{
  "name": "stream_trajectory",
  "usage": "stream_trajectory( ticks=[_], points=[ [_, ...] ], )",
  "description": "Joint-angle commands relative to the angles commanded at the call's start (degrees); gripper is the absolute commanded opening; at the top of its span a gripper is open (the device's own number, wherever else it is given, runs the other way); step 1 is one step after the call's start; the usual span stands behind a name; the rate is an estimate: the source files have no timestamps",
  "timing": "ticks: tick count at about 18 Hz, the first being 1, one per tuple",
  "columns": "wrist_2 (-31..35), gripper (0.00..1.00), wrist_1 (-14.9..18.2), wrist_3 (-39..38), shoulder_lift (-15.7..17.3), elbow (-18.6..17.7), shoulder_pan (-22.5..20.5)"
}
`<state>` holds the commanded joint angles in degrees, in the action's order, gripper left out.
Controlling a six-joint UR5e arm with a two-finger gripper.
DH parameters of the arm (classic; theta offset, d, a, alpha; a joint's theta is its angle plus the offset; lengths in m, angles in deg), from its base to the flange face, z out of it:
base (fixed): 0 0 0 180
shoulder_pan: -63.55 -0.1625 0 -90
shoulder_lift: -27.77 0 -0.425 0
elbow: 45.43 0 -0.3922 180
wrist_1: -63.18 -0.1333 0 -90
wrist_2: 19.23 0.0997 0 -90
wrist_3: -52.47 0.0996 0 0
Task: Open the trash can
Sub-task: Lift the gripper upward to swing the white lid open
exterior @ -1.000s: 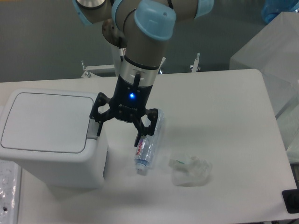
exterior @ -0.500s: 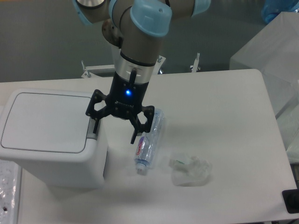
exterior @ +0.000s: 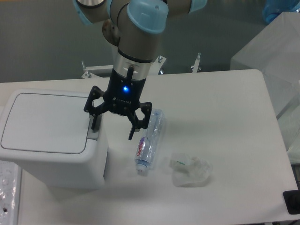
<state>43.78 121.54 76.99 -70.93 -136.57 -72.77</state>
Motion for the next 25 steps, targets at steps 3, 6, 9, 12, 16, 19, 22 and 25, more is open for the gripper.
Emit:
stream_trajectory(
  ticks=[3, 6, 9, 12, 16, 19, 22, 25],
  points=[
    [0.09, 1.00, 0.00, 0.00, -0.09, 0.00, 0.00],
    [0.09, 1.00, 0.00, -0.09, -0.09, 0.00, 0.00],
    [0.09, 1.00, 0.00, -0.09, -0.09, 0.00, 0.00],
    [0.00, 1.00, 0.00, 0.17, 0.09, 0.35, -0.26],
    [0.61, 1.00, -2.36, 0.70, 0.09, 1.23, -2.19],
    [4.03, 1.00, -4.83, 3.24, 0.09, 1.06, -6.66],
    [6.24, 1.00, -5.10, 8.86, -0.44, 1.23, -9.92],
    [6.59, 1.00, -5.62, 13.52, -2.89, 1.32, -12.30]
  ],
)
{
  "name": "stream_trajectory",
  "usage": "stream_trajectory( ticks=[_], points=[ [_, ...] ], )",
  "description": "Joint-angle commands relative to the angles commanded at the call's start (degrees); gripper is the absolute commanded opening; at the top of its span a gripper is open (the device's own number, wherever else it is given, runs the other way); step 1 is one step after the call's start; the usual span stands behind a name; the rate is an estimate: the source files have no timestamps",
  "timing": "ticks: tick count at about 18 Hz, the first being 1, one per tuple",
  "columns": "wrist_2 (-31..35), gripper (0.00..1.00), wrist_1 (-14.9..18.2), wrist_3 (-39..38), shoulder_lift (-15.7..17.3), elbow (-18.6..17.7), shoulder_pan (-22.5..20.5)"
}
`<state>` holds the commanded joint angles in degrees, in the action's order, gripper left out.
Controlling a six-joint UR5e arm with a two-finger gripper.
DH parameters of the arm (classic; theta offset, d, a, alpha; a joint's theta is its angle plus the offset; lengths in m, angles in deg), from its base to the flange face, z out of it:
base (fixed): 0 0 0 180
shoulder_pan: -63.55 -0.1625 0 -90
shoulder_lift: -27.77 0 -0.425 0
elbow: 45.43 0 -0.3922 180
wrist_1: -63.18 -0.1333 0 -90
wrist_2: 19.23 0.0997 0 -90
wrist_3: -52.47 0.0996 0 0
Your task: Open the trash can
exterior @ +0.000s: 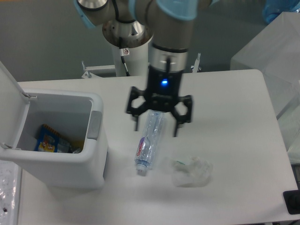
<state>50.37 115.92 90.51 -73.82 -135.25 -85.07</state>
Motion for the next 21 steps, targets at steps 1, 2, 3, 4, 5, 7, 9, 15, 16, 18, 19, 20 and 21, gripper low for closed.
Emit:
stream_trajectory(
  ticks=[1, 2, 3, 4, 5, 7, 9, 15, 16, 18, 19, 20, 21],
  points=[
    [0.96, 1.00, -0.35, 1.58, -0.88, -0.09, -0.53],
    [2.10, 1.00, -0.70, 3.16, -1.67, -0.09, -1.06],
    [3.07, 1.00, -1.05, 4.22, -2.29, 0.00, -1.58],
    [3.95, 1.00, -1.15, 5.19, -2.56, 0.09, -1.68],
    [4.91, 1.00, -1.23, 6.42, -2.82, 0.00, -1.76],
    [6.41, 1.00, -1.15, 9.58, -3.61, -0.09, -1.76],
    [8.60, 1.00, -0.89, 12.74, -4.75, 0.00, -1.76],
    [17.67, 1.00, 0.61, 28.38, -6.33, -0.97, -2.90],
    [17.84, 1.00, 1.22, 31.19, -6.77, -0.97, -3.43],
    [19.07, 1.00, 1.58, 36.12, -7.30, -0.35, -3.87],
    [19.94, 1.00, 1.67, 37.18, -7.30, -0.35, -3.87],
    [20.21, 1.00, 1.67, 37.19, -7.30, -0.53, -3.87],
    [20.22, 1.00, 1.67, 37.19, -7.39, -0.70, -3.87]
  ],
)
